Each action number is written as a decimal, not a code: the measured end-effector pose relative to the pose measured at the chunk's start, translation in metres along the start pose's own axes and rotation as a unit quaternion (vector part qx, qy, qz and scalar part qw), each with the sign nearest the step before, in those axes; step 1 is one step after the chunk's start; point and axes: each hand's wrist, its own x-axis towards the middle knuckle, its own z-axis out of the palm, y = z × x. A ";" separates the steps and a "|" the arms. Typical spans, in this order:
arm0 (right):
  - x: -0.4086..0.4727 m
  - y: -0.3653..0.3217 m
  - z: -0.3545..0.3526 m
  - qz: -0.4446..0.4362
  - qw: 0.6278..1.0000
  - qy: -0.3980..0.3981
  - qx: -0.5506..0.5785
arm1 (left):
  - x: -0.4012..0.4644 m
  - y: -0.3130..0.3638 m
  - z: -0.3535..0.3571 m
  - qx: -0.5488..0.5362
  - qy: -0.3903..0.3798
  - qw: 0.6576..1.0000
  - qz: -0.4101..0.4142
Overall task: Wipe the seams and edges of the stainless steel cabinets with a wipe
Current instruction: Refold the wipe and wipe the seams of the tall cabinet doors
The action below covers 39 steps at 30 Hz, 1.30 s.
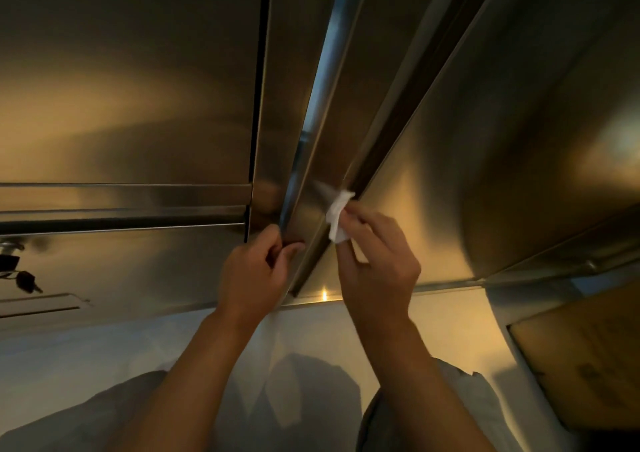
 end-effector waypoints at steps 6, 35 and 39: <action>-0.001 0.010 0.032 0.012 1.000 0.020 -0.009 | 0.000 0.003 -0.001 0.000 0.000 1.000 0.000; -0.219 0.038 0.151 0.455 0.822 -0.303 0.160 | -0.001 0.018 0.002 -0.024 0.008 0.998 -0.061; -0.227 0.047 0.155 0.467 0.792 -0.363 0.151 | 0.000 0.016 0.002 -0.025 -0.003 0.998 -0.065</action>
